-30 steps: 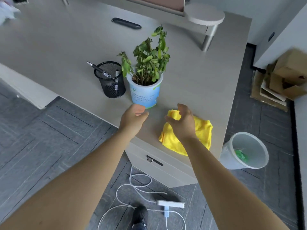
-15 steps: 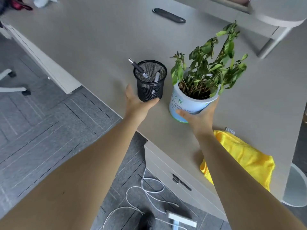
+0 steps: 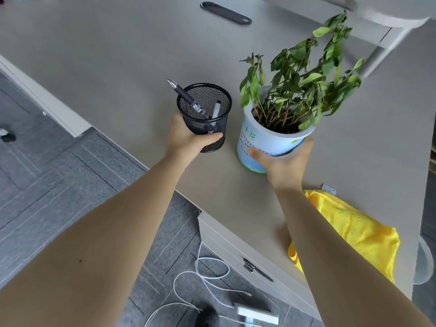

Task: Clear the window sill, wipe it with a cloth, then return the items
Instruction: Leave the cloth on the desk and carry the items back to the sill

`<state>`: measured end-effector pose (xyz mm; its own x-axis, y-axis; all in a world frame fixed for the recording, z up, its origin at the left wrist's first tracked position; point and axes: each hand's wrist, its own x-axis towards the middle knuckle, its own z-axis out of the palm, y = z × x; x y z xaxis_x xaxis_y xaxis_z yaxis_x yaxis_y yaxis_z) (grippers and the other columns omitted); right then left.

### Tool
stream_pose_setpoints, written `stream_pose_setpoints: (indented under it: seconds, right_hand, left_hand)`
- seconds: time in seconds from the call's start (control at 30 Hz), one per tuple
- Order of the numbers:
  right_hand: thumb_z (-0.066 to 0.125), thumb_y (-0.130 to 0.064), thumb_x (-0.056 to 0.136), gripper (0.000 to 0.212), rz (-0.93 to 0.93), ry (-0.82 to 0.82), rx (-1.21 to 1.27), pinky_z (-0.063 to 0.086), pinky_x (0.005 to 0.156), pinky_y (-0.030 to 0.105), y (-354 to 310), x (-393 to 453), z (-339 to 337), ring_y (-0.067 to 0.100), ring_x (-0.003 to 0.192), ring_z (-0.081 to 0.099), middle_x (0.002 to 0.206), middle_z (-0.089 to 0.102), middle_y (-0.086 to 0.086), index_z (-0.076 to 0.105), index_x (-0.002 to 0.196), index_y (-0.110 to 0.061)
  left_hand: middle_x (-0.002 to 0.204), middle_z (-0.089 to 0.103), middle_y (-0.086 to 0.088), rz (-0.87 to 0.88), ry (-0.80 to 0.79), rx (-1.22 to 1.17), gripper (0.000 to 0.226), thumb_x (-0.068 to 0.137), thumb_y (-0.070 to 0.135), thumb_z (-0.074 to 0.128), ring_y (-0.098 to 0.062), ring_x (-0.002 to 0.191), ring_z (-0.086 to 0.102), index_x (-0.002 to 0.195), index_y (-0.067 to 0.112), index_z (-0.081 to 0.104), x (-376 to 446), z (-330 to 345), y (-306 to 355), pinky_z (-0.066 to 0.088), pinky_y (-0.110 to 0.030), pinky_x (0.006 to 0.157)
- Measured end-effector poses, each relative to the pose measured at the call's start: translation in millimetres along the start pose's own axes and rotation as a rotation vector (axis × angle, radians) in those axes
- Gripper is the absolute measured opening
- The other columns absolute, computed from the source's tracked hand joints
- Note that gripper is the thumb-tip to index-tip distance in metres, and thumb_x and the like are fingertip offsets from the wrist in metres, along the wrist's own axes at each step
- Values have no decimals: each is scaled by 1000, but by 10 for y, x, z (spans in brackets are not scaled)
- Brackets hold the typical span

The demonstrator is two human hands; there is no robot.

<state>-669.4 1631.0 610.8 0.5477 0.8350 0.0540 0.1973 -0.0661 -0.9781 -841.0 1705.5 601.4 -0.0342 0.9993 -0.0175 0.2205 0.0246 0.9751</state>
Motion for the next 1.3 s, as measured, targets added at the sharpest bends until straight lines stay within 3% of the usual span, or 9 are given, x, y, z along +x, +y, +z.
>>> stream_pose_setpoints:
  seconds: [0.17, 0.33, 0.47, 0.63, 0.83, 0.93, 1.07, 1.2, 1.3]
  right_hand:
    - [87, -7, 52, 98, -8, -6, -4, 46, 81, 5, -17, 10, -38, 9, 105, 48, 113, 45, -5, 29, 131, -5]
    - [87, -7, 53, 97, -5, 25, 6, 45, 90, 23, -95, -74, -171, 11, 106, 49, 115, 45, -3, 29, 132, -5]
    - [88, -8, 50, 96, -32, 62, 16, 45, 78, 6, -296, -165, -401, 12, 103, 50, 114, 47, -1, 32, 128, -3]
    - [87, -5, 52, 89, -63, 113, 55, 44, 74, 1, -563, -392, -928, 10, 98, 51, 106, 48, -6, 35, 124, -4]
    - [85, -3, 53, 80, -116, 216, 78, 43, 66, -3, -656, -915, -1928, -7, 89, 50, 98, 47, -16, 33, 111, -22]
    - [85, -10, 49, 83, -115, 312, 61, 41, 67, -5, -629, -1248, -2524, 0, 93, 50, 108, 47, -3, 32, 111, -24]
    - [85, -15, 47, 85, -103, 474, 24, 41, 71, -4, -584, -1664, -3319, 4, 97, 51, 113, 47, -2, 36, 116, -21]
    - [87, -7, 53, 87, -55, 682, -34, 47, 85, 20, -544, -2115, -4040, 15, 108, 51, 125, 47, 6, 36, 122, -17]
    - [87, -8, 53, 85, -22, 855, -85, 44, 78, 11, -496, -2496, -4494, 16, 109, 50, 125, 47, 7, 35, 119, -21]
  left_hand:
    - [111, 67, -8, 9, 32, -7, 75, 42, 29, 76, -21, 103, 63, 111, 9, 54, -64, 21, 40, 48, -45, 98]
    - [98, 67, -7, 3, 42, -54, 69, 39, 33, 71, -25, 94, 65, 102, 8, 58, -239, 95, 205, 51, -47, 92]
    - [106, 67, -15, -17, 14, -64, 75, 38, 33, 75, -30, 98, 64, 105, 6, 54, -443, 116, 382, 50, -52, 92]
    - [107, 64, -8, 30, -51, -48, 75, 35, 37, 73, -25, 100, 62, 102, 15, 50, -881, 267, 856, 50, -47, 93]
    - [107, 63, -5, 96, -196, -46, 77, 33, 36, 74, -22, 98, 61, 103, 18, 47, -1700, 769, 1318, 49, -43, 95]
    - [110, 64, -8, 117, -298, -49, 76, 32, 40, 72, -26, 102, 61, 101, 21, 47, -2171, 1139, 1461, 48, -46, 95]
    - [104, 62, -3, 164, -463, -35, 75, 30, 44, 68, -23, 97, 60, 98, 20, 47, -2796, 1683, 1681, 48, -37, 93]
    - [101, 59, -1, 210, -653, -34, 78, 31, 45, 68, -22, 96, 58, 100, 19, 46, -3332, 2228, 1880, 46, -32, 86]
    - [105, 58, 0, 252, -826, -24, 77, 35, 41, 71, -18, 97, 55, 104, 17, 46, -3731, 2593, 2029, 42, -28, 85]
